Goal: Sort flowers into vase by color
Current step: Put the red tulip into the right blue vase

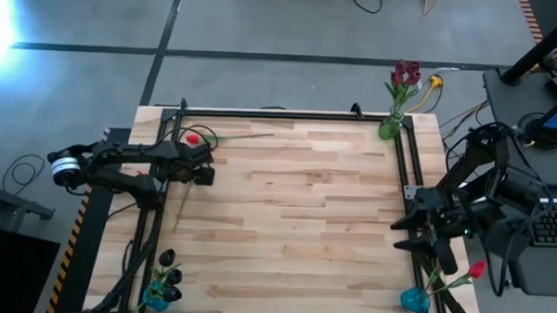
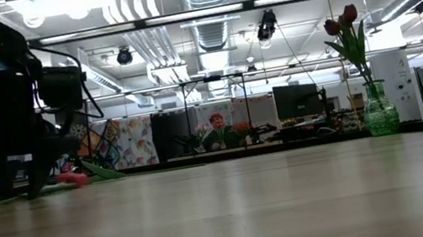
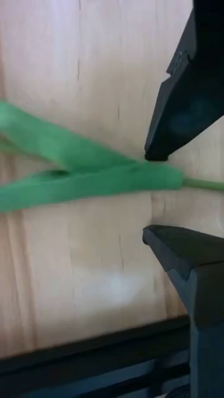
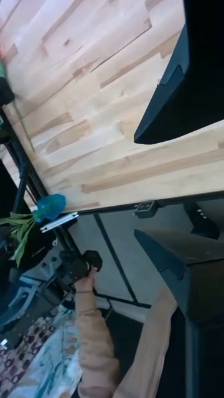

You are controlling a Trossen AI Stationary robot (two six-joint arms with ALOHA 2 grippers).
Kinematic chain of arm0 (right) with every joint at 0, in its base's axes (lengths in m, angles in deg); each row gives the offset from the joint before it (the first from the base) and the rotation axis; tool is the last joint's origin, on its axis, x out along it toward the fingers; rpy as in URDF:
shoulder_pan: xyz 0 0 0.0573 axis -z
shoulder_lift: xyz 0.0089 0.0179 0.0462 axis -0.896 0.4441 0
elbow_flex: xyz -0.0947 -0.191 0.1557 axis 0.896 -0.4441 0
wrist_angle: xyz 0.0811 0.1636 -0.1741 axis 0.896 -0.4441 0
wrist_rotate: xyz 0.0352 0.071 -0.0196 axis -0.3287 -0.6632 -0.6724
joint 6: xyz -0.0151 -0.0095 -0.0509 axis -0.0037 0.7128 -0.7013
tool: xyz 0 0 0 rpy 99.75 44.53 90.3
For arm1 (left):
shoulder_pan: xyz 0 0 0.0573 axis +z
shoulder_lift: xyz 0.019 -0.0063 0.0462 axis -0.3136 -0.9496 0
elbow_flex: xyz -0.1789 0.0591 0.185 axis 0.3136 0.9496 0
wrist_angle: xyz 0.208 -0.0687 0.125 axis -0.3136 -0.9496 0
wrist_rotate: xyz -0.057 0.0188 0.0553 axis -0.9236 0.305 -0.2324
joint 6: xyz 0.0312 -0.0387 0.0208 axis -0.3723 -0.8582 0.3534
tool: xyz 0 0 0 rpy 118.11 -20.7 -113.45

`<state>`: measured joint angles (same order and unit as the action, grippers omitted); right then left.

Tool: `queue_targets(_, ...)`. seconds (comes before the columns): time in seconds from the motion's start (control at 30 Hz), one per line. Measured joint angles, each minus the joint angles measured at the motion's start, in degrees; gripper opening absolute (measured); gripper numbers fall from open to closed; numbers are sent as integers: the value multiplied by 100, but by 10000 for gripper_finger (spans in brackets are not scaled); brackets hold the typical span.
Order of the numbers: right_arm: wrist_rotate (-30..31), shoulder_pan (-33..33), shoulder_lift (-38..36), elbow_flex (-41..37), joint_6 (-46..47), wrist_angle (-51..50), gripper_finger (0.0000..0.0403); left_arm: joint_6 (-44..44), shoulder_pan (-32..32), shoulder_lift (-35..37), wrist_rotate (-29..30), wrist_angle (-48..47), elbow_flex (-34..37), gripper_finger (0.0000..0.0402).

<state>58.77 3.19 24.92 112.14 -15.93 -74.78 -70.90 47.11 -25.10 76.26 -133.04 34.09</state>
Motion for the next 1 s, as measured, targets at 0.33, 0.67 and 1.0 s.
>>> queue_targets(0.33, 7, 1, 248, 2, 0, 97, 224, 388, 4, -311, 253, 150, -225, 115)
queue_targets(0.67, 585, 0, 328, 2, 78, 123, 221, 704, -518, -47, 27, 1321, -1098, 14)
queue_targets(1.0, 1143, 544, 630, 2, 297, 169, 221, 1266, -2109, -302, -9, 5046, -1522, 1)
